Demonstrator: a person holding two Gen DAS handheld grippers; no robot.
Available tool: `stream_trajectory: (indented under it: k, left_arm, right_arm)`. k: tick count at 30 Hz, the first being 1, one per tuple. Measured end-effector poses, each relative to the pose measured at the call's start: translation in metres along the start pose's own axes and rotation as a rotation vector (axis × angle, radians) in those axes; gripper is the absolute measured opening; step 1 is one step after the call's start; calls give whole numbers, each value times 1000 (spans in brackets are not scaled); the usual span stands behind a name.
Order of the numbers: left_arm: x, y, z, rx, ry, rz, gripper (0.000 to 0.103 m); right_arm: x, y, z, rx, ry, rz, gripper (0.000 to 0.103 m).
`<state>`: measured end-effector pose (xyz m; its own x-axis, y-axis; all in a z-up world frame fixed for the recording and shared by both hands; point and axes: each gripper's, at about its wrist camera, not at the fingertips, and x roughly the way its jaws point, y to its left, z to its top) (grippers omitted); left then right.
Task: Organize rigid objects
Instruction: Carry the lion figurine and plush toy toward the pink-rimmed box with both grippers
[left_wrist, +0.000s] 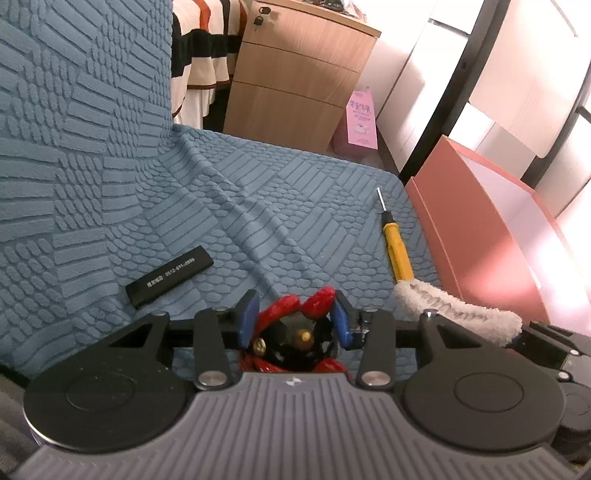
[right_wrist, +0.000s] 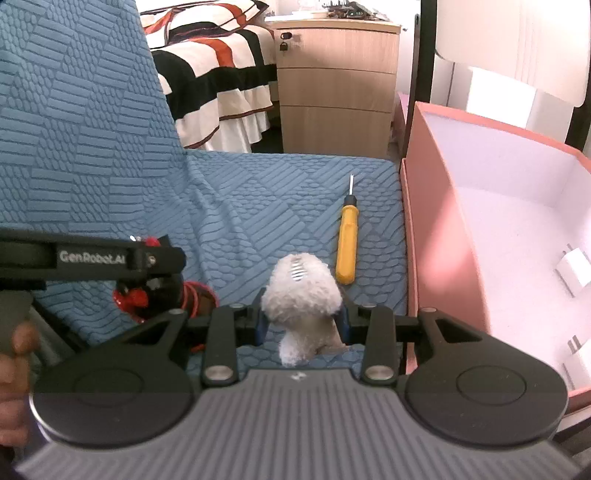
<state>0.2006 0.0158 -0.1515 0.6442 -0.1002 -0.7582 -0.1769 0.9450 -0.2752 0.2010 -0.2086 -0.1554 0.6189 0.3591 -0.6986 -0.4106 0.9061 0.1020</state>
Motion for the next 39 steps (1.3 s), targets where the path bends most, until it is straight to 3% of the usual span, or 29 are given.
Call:
stream_trajectory:
  k: [3,5,6,15,23,24,27,35,39]
  left_arm:
    - [-9,-5,4,1,-9,-15,43]
    - [-16,-9,7,0,-13,-29,29]
    - [-19,-11,10,-7,-14,-43,9]
    - [-35,-28,32,-4,-83,-47,8]
    - [-38,-6,11,-38,-92,-65,9]
    - [-37,-3,7,-45,-87,-74,12]
    - [-37,6,-4,-59,-79,-88,50]
    - [-19,7,-26,-7,-14,-100,56]
    - [-10,0,-30,18,-2,-104,66]
  right_arm:
    - [-6,-1,4,3,-8,1,39]
    - [-11,-3,8,7,-15,0,39]
    - [-16,-4,10,12,-21,1,39]
    - [-34,-22,22,36,-57,-8,38]
    - [-24,-14,5,34,-45,15,39]
    - [-22,-12,2,30,-43,14,39]
    - [-15,-8,-8,30,-33,18,39]
    - [-3,1,-28,19,-11,17,39]
    - [3,-2,-32,22,4,9,39]
